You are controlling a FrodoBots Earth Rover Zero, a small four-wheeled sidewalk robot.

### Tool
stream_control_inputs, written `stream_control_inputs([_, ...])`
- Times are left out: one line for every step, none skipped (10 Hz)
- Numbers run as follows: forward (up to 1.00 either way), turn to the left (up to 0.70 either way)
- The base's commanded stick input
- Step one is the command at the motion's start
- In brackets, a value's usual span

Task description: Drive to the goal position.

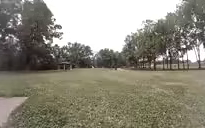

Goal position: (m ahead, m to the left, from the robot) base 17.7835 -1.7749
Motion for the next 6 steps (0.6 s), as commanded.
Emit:
stream_control_inputs([0.7,0.0])
stream_control_inputs([0.7,0.0])
stream_control_inputs([0.7,0.0])
stream_control_inputs([0.7,0.0])
stream_control_inputs([0.7,0.0])
stream_control_inputs([0.7,0.0])
